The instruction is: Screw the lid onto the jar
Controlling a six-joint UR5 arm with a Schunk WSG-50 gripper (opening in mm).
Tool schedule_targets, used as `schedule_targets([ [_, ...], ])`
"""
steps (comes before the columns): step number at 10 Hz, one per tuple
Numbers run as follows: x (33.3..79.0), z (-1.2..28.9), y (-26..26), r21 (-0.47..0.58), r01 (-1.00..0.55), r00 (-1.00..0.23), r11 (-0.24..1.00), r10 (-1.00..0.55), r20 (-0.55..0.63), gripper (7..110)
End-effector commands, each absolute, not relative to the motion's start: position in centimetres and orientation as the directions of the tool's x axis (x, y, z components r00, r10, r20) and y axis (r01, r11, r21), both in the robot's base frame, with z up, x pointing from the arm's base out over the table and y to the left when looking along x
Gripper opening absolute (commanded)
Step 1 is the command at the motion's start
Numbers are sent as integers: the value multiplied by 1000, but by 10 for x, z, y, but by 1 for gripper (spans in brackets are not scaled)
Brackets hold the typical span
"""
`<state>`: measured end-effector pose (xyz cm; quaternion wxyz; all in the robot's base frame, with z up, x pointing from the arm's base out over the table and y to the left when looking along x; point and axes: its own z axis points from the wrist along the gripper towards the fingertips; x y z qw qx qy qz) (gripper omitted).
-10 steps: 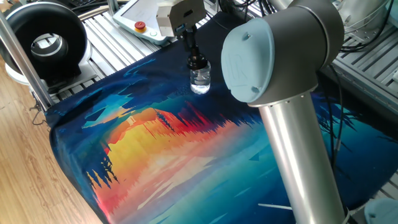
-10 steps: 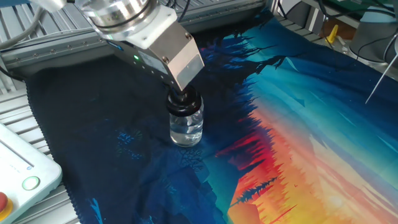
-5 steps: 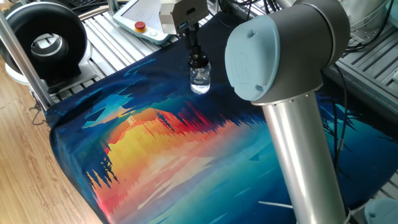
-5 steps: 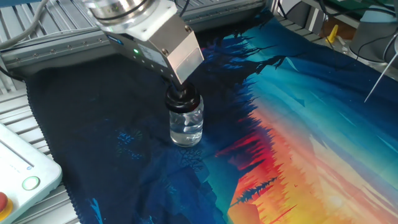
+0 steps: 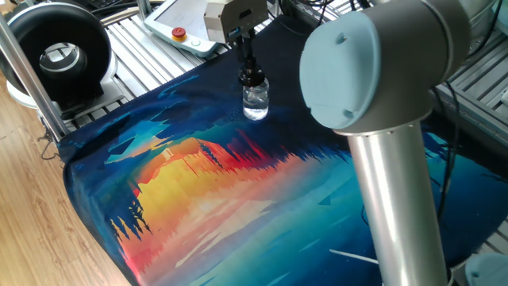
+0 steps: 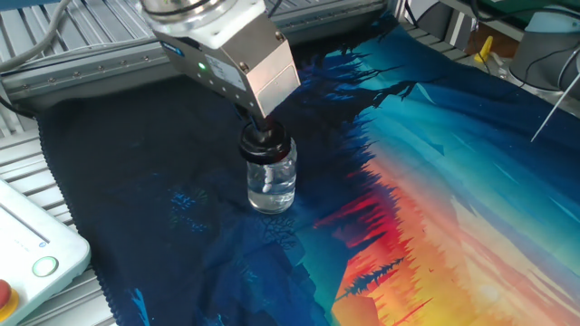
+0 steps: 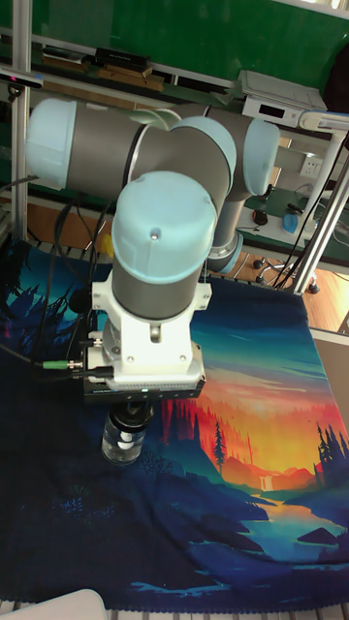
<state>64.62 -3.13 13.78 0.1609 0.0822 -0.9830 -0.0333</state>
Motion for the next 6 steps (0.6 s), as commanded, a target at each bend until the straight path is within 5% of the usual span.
schedule_targets([
  [1, 647, 136, -27, 85, -136, -955, 987, -153, 256, 7],
  [6, 633, 137, -27, 69, -125, -962, 990, -138, 237, 7],
])
